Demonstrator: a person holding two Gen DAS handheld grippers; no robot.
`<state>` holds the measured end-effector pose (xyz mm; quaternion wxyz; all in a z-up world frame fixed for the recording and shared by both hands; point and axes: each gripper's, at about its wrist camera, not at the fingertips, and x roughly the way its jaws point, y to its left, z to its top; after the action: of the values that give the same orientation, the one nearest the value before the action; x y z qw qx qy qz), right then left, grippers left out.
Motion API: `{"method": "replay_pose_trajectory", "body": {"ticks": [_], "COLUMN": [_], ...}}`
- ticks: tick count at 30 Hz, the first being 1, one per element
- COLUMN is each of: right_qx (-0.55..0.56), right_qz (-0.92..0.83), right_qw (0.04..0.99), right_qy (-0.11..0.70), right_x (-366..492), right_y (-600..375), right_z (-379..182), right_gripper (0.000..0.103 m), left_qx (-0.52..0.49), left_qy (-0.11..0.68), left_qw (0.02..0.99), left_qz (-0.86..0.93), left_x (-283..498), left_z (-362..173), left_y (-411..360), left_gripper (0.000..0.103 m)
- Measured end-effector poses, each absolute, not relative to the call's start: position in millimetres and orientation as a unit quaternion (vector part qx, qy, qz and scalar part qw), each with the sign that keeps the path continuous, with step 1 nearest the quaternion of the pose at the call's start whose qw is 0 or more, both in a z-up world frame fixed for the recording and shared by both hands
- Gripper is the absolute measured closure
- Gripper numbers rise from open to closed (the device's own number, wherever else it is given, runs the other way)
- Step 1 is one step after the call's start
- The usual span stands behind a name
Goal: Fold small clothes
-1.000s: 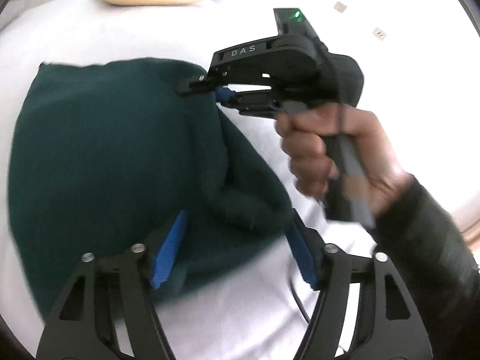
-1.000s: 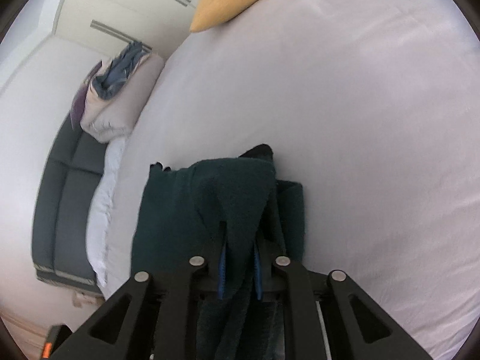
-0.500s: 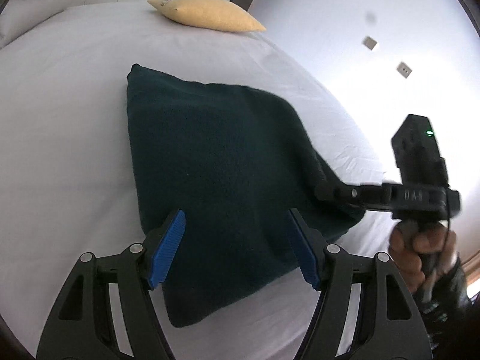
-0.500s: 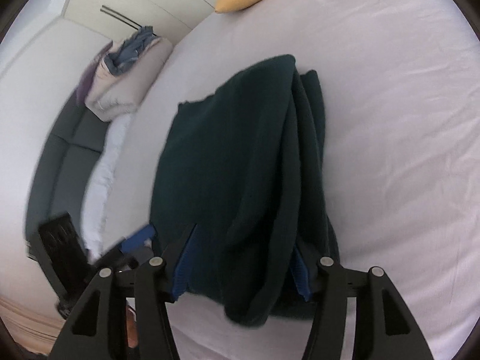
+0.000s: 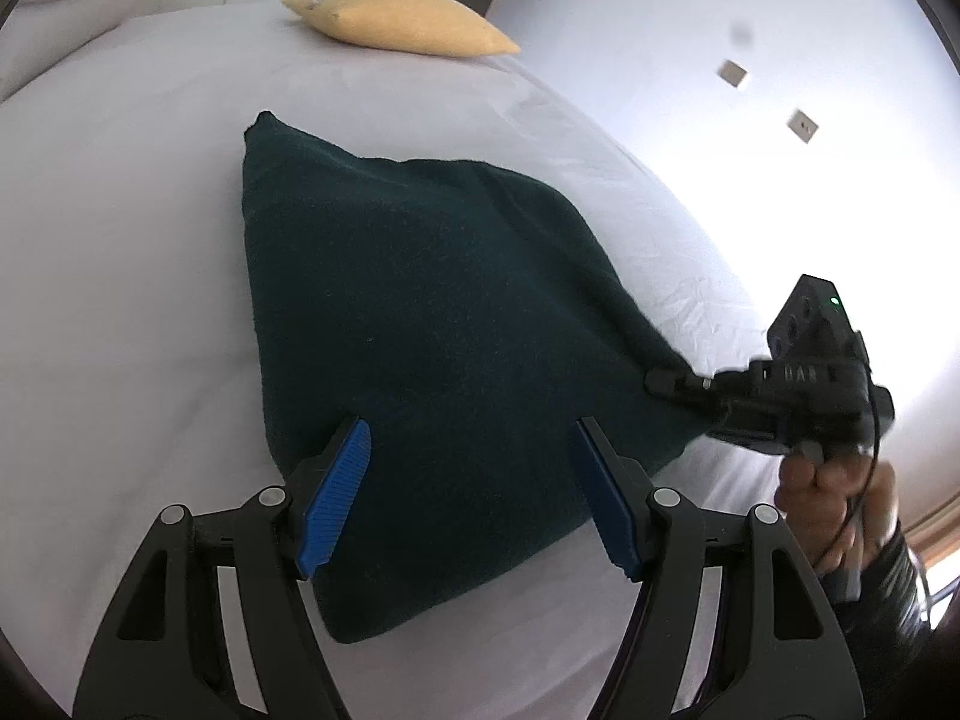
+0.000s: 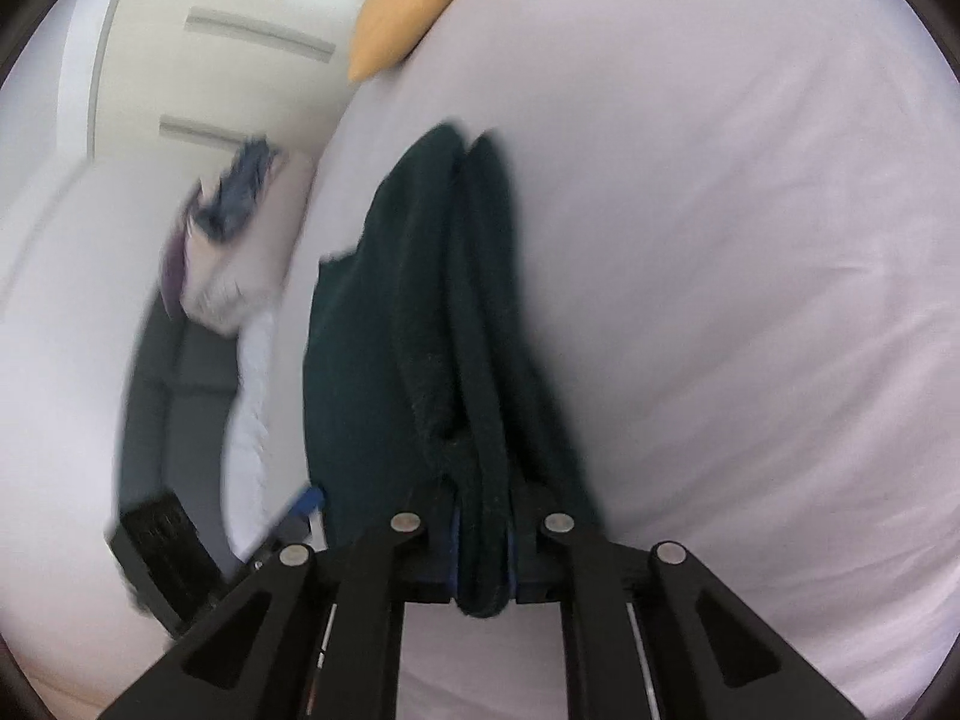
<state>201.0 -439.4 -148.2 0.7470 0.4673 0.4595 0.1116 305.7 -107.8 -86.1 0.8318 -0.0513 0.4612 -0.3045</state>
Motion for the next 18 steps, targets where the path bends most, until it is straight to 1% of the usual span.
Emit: {"method": "replay_pose_trajectory", "body": {"ticks": [3,4,10,11,14,16,18], "right_qx": [0.516,0.513,0.451,0.434,0.351,0.318,0.301], "right_qz": [0.132,0.138,0.108,0.099,0.041,0.043,0.063], "right_qw": [0.716,0.714,0.751,0.759,0.82,0.852,0.858], "right_qy": [0.452,0.455,0.47,0.475,0.451,0.414,0.411], "right_x": [196.3,195.8,188.4,188.8,180.8,185.2,196.3], "right_y": [-451.1,-449.8,-440.0,-437.2,-434.9,-431.3,-424.8], "right_z": [-173.6,-177.8,-152.2,-143.6,-97.1,-67.2,-57.4], "right_gripper": [0.094,0.095,0.09,0.086,0.064,0.063,0.061], "left_qx": [-0.04,-0.041,-0.047,-0.045,-0.048,-0.049,-0.051], "left_qy": [0.475,0.482,0.483,0.483,0.484,0.483,0.484], "left_qw": [0.828,0.824,0.82,0.819,0.819,0.82,0.819], "left_qz": [-0.297,-0.296,-0.304,-0.305,-0.306,-0.305,-0.304], "left_x": [310.7,311.4,312.7,312.9,313.9,312.5,313.2], "left_z": [-101.5,-107.1,-114.9,-115.5,-117.2,-116.8,-115.5], "left_y": [-109.9,-110.1,-106.0,-106.0,-104.9,-106.8,-108.2], "left_gripper": [0.036,0.036,0.036,0.036,0.036,0.036,0.036]}}
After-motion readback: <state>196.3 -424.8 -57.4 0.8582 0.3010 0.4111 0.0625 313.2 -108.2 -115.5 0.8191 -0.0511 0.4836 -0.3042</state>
